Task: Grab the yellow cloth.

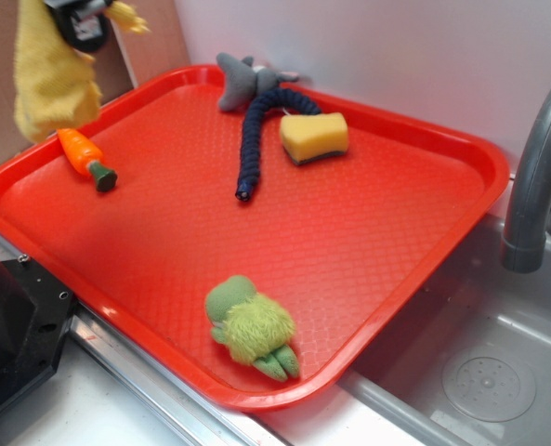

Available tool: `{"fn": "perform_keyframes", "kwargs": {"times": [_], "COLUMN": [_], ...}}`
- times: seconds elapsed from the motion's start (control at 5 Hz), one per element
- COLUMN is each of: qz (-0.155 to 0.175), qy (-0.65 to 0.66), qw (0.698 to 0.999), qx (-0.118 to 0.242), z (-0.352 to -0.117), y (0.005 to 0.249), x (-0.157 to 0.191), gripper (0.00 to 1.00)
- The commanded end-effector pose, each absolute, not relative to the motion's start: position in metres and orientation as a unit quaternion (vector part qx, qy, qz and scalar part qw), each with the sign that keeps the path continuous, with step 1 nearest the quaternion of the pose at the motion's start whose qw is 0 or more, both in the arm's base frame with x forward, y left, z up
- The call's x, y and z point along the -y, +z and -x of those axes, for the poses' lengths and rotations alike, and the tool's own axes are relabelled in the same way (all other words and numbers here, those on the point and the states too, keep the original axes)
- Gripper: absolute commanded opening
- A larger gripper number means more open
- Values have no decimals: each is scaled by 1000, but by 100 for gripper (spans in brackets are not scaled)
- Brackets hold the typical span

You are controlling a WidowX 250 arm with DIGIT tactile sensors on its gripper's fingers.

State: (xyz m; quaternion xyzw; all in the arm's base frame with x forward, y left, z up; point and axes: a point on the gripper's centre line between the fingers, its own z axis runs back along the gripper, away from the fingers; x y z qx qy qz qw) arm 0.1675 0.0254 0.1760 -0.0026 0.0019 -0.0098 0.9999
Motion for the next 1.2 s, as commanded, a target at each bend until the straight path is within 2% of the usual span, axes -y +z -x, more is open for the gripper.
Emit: {"fn": "perform_keyframes", "kwargs": {"times": [0.0, 0.2, 1.0], "qz": [-24, -34, 10], "qy": [225, 212, 120], "qw": [974, 977, 992], "qx": [-8, 9, 31], "z": [-144, -155, -164], "y": [203, 208, 204], "x": [-28, -23, -9], "gripper": [0, 0, 0]}}
